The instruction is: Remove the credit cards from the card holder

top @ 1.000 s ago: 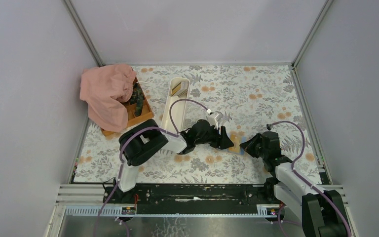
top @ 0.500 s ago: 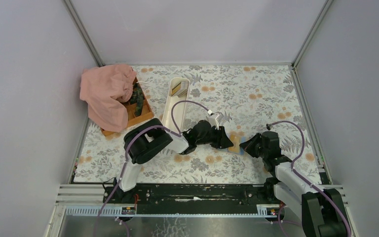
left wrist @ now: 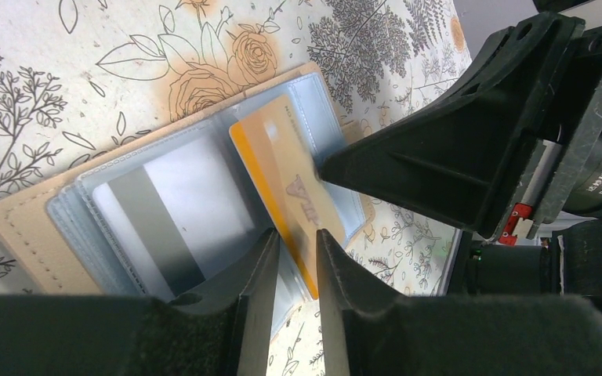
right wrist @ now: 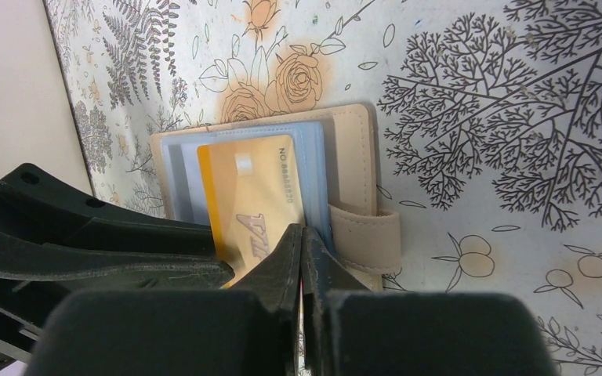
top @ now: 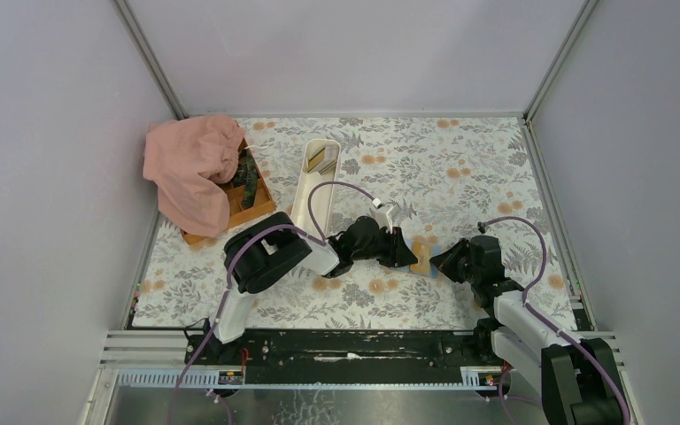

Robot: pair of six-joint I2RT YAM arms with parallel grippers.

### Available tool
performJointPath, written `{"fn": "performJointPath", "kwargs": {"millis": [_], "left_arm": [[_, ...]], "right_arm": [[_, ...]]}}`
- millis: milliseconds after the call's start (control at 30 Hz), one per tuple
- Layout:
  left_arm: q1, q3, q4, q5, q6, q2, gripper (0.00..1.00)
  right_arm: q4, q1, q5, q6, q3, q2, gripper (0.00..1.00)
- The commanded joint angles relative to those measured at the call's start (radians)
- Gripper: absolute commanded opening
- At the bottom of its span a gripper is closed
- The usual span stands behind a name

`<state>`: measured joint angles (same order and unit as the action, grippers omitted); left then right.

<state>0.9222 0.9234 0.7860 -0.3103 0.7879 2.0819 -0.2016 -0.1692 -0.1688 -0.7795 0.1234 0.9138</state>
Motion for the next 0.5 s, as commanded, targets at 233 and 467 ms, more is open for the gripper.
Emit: {"fn": "performJointPath", "kwargs": {"millis": [233,467], "left_arm": [[-0.002,-0.022,0.019,0.019,-0.009,-0.026,0.23],[-0.008,-0.023,0.008,0.025,-0.009,-0.029,0.10]], "right_arm": [[0.011,0.003,0.008,0.016,-0.014,0.013,0.00],[0.009,0.003,0.008,0.015,-0.015,0.015,0.00]]}}
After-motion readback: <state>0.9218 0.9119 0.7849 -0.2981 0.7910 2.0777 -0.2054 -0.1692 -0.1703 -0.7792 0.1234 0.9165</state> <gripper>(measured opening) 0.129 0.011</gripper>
